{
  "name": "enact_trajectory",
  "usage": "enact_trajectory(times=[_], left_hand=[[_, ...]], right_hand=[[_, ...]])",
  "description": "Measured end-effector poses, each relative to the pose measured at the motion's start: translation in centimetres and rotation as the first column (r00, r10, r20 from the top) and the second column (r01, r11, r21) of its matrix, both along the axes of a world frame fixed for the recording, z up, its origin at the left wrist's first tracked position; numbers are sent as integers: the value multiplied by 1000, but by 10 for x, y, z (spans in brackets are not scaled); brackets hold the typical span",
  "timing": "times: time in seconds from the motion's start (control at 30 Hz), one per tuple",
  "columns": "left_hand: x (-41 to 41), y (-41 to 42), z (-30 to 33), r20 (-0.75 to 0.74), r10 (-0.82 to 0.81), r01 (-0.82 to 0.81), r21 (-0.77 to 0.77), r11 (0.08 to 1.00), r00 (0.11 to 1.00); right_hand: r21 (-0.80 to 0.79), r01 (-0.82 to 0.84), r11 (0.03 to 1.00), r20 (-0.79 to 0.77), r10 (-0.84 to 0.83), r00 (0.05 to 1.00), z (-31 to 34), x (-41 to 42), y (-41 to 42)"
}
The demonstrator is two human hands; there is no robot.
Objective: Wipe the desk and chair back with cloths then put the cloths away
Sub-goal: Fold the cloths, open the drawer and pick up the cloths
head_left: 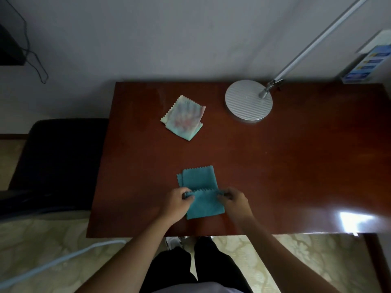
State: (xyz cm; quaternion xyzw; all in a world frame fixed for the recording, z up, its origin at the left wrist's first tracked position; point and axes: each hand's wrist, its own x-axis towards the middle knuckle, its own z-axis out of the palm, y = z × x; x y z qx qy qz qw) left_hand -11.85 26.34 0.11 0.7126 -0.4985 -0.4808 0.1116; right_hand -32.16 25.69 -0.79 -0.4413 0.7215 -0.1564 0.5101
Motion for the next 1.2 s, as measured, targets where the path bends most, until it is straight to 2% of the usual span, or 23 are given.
enact_trajectory(times=[0.17, 0.3, 0.5, 0.63, 0.7, 0.8, 0.87, 1.0, 1.2], left_hand=[[-6, -24, -1, 117, 88, -71, -144, 987, 989], [-7, -45, -3, 153, 147, -122, -164, 979, 977], [10, -47, -18, 225, 181, -179, -31, 983, 957], [7, -35, -26, 265, 359, -388, 62, 920, 895], [1, -30, -28, 280, 359, -410, 152, 899, 890], [-8, -33, -27, 257, 358, -411, 200, 889, 898], [-12, -37, -27, 187, 414, -449, 222, 866, 891], [-18, -32, -25, 79, 560, -562, 224, 796, 825], [-12, -25, -24, -1, 700, -687, 186, 702, 714]], right_hand=[[-89, -29, 996, -33, 26, 999, 4, 21, -37], [-105, -39, 994, -17, 38, 999, 7, 32, -58], [-70, -110, 991, -120, 101, 988, -2, 24, -61], [55, -209, 976, -238, 217, 947, -5, 20, -63], [128, -247, 961, -272, 273, 923, -5, 22, -63], [167, -272, 948, -254, 308, 917, -8, 25, -62], [200, -223, 954, -173, 259, 950, -10, 26, -62], [260, -47, 964, -27, 56, 998, -16, 29, -64], [276, 96, 956, 148, -141, 979, -7, 48, -70]])
